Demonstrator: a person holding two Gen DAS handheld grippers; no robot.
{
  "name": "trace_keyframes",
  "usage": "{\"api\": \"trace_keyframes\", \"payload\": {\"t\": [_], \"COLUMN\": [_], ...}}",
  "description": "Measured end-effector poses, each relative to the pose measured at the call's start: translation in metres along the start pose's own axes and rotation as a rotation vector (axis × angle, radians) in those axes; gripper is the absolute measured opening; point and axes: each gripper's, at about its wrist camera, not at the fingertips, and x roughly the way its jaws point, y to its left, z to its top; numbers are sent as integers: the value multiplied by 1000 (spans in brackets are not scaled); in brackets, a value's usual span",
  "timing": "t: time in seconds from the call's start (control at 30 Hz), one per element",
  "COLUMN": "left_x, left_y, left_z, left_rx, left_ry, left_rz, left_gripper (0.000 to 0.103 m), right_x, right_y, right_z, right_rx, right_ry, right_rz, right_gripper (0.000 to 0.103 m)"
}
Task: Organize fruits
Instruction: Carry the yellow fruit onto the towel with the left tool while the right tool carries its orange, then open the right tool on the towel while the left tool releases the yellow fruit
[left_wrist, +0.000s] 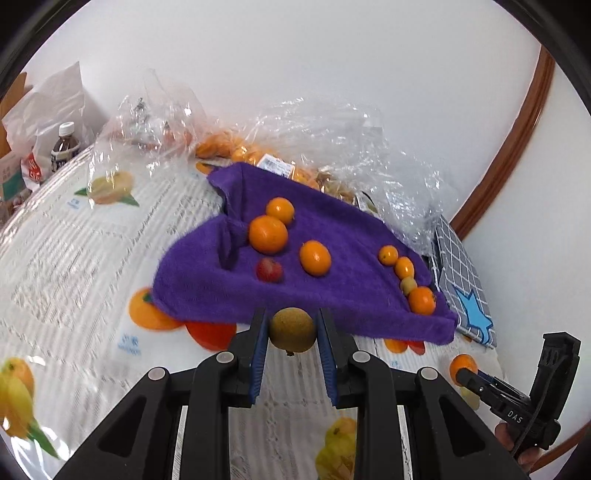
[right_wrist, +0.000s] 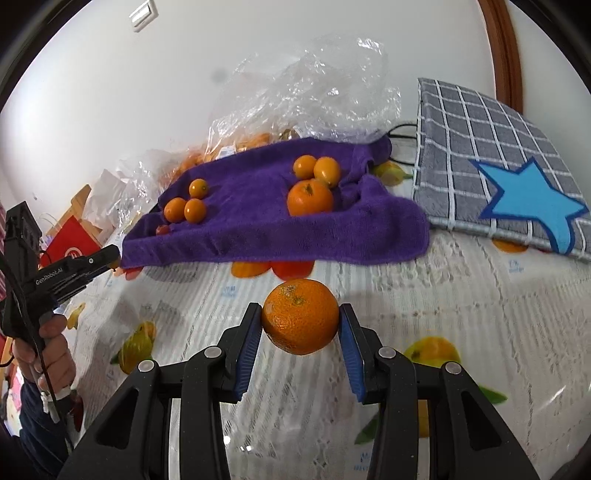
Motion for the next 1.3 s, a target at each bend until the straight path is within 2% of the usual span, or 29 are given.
{"api": "trace_keyframes", "payload": {"t": [0.4,0.8,1.0,1.3], "left_x": [7,30,41,73], "left_y": [4,15,27,4], "left_z": [39,66,71,66], "left_rx": [4,-4,-31,10], "left_ry": [-15,-7,31,133], "left_rz": [6,57,43,-16], "left_gripper": [25,25,25,25], "right_x": [17,63,86,108], "right_y": [22,38,48,61], "right_z": [57,86,88,84], "right_rx": [-64,-126,-161,-207], "right_ry": [-60,-32,1,68], "right_rz": [-8,-29,-21,-10], "right_gripper": [42,42,42,41]}}
